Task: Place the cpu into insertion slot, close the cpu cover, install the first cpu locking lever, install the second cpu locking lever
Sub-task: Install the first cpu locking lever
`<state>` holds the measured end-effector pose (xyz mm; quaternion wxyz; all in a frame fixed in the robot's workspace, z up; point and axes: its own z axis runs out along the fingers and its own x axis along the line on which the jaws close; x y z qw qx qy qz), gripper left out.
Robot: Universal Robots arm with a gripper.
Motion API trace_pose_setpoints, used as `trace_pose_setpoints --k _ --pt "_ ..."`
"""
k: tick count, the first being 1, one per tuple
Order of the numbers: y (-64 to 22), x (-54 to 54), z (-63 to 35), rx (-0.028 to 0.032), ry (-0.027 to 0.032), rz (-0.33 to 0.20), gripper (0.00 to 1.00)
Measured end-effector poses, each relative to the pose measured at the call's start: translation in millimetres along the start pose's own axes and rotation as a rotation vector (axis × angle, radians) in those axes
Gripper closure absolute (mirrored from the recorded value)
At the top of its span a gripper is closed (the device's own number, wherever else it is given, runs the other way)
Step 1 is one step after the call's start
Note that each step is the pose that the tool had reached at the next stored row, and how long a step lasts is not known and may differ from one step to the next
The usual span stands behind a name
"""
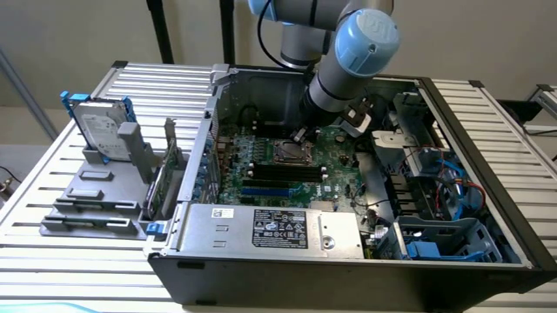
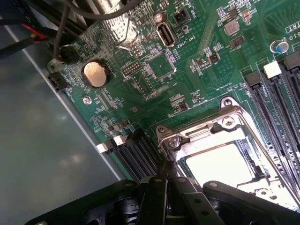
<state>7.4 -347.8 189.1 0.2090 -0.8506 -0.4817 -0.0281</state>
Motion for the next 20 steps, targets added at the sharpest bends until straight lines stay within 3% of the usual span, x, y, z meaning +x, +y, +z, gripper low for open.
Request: trace_pose_setpoints --k 9,17,20 --pt "2.1 -2.9 1.4 0.0103 0.0153 -0.004 0.89" --pt "0.7 -4.2 -3.8 0.0113 0.0159 -0.004 0.89" --pt "-3.5 -8.2 -6.3 0.0112 0.0158 -0.004 0.89"
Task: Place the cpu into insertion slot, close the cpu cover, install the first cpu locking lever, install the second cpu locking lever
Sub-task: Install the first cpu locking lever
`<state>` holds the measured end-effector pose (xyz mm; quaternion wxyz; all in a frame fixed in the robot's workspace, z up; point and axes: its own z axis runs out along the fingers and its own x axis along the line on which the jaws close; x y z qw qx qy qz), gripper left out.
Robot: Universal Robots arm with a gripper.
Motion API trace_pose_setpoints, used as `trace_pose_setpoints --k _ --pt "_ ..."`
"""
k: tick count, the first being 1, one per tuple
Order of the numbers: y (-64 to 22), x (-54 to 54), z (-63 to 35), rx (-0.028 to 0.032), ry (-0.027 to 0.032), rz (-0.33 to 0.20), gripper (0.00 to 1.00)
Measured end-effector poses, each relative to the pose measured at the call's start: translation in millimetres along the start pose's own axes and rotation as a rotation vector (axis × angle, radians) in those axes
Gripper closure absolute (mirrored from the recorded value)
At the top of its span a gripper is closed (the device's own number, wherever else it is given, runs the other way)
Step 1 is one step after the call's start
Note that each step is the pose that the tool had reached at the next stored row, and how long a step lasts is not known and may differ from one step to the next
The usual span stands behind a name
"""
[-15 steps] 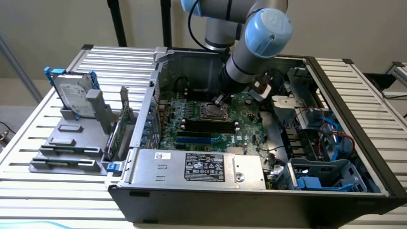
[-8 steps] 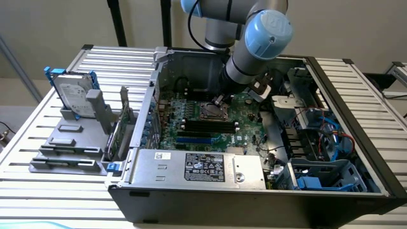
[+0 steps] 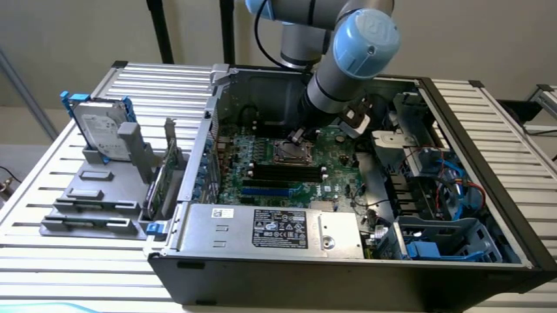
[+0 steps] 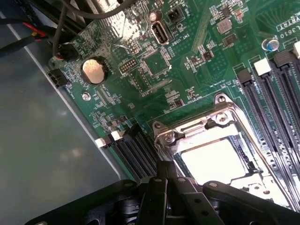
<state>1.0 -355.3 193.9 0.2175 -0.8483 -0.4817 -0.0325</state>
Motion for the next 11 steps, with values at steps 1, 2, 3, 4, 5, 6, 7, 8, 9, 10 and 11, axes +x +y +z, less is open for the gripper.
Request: trace_pose_setpoints --k 1,2,3,4,5,6,7,8,9,10,11 --pt "-2.2 -1.7 -0.7 -0.0001 -0.0001 0.0 0.89" --pt "-4.4 -3.2 -1.7 -0.0002 -0.0003 0.0 0.89" --pt "-6.6 -4.4 -3.1 -0.0002 -0.0001 0.0 0.89" --pt "-8.5 -5.2 -5.0 -0.0001 0.0 0.0 0.89" --pt "-9.9 -5.5 -7.5 -0.0003 0.0001 0.0 0.89" --pt "-10.7 -5.3 -9.7 -0.0002 -0.0001 0.0 0.89" --pt "-11.0 -5.1 -10.6 -0.0002 -0.0001 0.0 0.89" --pt "-11.0 -5.1 -10.5 0.0003 0.0004 0.0 0.89" --pt "-11.0 -5.1 -10.5 0.0002 0.0004 0.0 0.89" --pt "-11.0 -5.1 -10.5 0.0002 0.0004 0.0 0.89" --pt "-11.1 -5.1 -10.6 0.0001 0.0003 0.0 0.89"
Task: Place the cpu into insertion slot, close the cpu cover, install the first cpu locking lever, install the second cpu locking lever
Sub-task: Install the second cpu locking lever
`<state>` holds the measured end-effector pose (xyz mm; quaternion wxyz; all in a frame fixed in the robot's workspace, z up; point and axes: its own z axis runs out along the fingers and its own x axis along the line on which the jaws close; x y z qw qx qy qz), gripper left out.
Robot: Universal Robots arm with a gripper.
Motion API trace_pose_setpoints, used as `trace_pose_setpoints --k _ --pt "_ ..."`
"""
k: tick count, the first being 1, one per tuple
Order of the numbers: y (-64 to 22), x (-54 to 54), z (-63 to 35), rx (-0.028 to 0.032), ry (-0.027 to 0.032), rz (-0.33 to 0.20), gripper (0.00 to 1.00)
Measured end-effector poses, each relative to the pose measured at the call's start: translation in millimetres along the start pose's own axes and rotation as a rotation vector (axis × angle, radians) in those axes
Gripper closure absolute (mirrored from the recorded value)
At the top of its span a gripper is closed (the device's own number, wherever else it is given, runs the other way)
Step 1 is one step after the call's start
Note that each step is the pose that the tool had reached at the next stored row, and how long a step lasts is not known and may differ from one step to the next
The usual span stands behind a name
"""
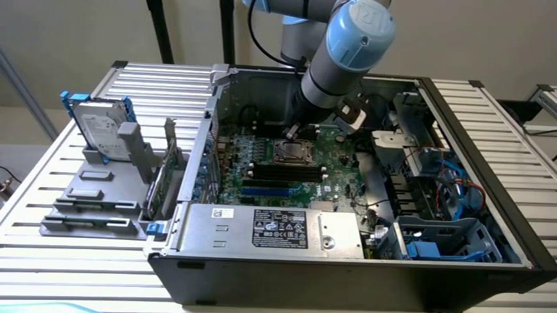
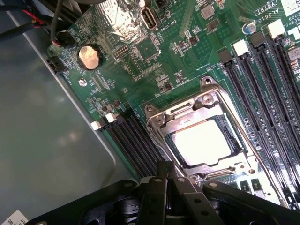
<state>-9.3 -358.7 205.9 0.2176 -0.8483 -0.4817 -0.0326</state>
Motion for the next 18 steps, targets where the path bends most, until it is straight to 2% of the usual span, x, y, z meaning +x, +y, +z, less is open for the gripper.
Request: trace_pose_setpoints --k 12,15,18 --pt "0.4 -0.9 -0.8 0.0002 -0.0004 0.0 0.89" --pt "2.2 -5.3 -6.6 0.0009 -0.0009 0.001 0.89" --pt "4.5 -10.8 -12.8 -0.001 -0.0039 0.001 0.89"
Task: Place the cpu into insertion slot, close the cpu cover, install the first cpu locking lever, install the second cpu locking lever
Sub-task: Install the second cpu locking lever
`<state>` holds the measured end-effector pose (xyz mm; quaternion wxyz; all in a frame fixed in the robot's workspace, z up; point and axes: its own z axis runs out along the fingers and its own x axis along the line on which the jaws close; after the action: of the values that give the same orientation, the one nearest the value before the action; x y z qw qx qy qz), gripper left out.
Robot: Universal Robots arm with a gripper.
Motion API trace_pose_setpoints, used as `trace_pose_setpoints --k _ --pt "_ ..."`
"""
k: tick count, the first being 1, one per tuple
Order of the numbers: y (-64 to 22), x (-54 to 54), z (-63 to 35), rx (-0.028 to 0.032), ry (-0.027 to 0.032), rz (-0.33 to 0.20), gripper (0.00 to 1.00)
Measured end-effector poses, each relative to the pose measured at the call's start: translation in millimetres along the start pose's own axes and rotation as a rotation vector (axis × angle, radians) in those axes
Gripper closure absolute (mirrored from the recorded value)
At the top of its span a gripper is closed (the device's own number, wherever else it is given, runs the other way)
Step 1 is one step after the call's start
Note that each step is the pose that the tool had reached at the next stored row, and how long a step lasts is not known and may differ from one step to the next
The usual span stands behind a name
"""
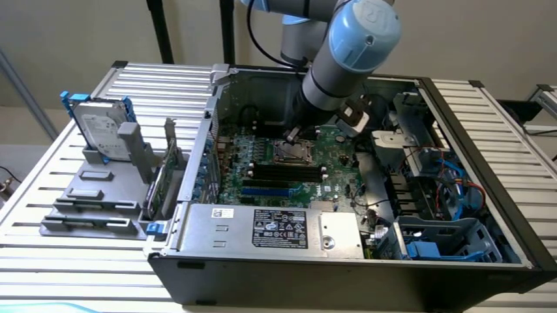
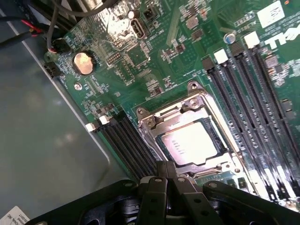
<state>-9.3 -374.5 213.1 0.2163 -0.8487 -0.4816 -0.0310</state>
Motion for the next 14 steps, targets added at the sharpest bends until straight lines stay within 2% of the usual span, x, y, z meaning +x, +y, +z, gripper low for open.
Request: trace_pose_setpoints --k 14 --pt "8.3 -24.6 -25.2 -0.0066 -0.0102 0.002 0.89"
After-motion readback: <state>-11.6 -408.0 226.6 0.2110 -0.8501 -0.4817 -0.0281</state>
